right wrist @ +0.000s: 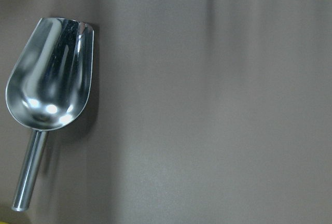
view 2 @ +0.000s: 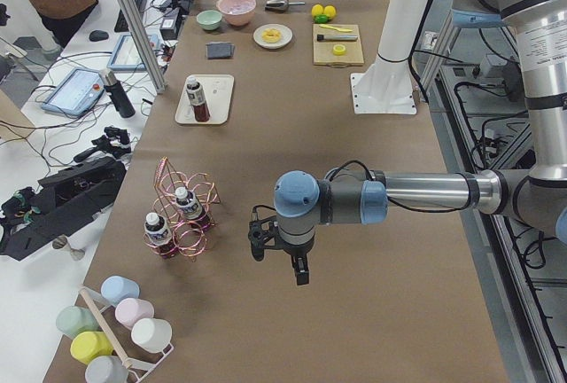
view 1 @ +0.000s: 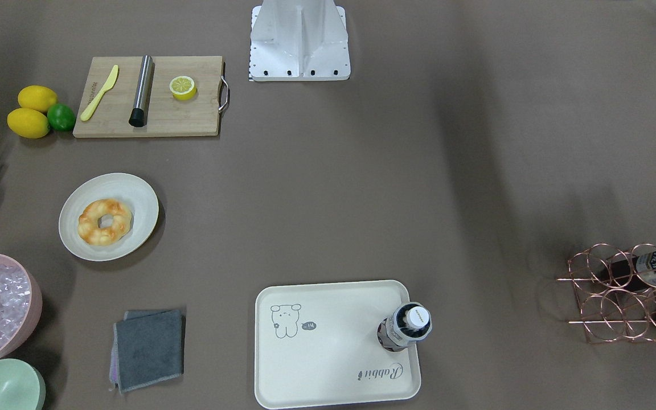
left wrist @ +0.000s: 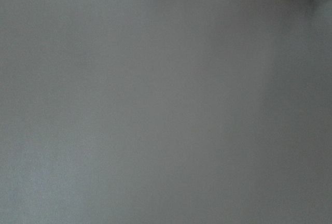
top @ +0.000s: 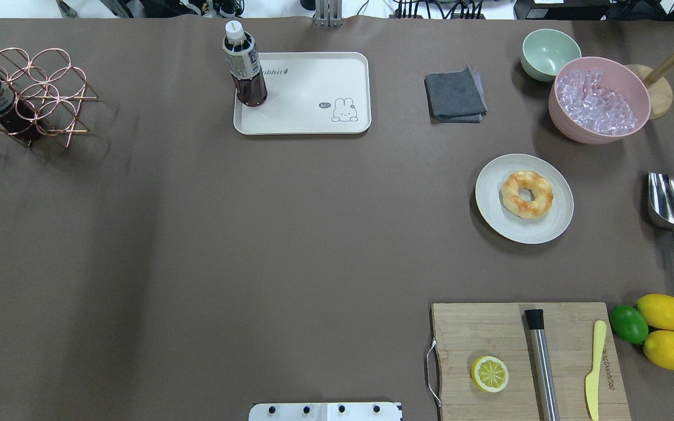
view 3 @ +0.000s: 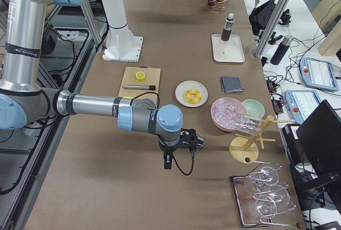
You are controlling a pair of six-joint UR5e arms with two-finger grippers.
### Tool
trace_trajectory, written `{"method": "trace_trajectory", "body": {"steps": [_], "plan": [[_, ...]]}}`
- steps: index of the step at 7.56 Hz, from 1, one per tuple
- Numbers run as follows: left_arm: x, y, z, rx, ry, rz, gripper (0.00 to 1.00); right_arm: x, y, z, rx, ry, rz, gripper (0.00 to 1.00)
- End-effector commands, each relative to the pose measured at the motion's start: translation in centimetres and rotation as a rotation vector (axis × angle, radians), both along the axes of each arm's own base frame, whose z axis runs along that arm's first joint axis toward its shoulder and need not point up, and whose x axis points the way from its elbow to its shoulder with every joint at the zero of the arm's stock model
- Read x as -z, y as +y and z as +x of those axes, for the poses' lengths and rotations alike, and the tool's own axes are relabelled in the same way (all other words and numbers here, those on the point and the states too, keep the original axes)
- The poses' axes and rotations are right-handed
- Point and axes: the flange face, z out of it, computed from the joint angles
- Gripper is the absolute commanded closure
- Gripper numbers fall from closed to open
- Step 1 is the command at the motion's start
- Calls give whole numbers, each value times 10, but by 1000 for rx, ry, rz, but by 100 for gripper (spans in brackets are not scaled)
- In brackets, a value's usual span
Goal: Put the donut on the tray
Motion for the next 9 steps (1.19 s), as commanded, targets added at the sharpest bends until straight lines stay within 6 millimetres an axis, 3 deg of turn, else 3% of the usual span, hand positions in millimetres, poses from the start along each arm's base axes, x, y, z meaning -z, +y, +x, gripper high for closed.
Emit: {"method": "trace_trajectory", "body": {"steps": [1, 9], "plan": [[-1, 1, 0, -1, 0, -3, 2, 0, 0, 0, 0, 0, 0, 0], [-3, 3, 0, 0, 0, -10, 2, 6, 0, 7, -16, 1, 12, 0]]}}
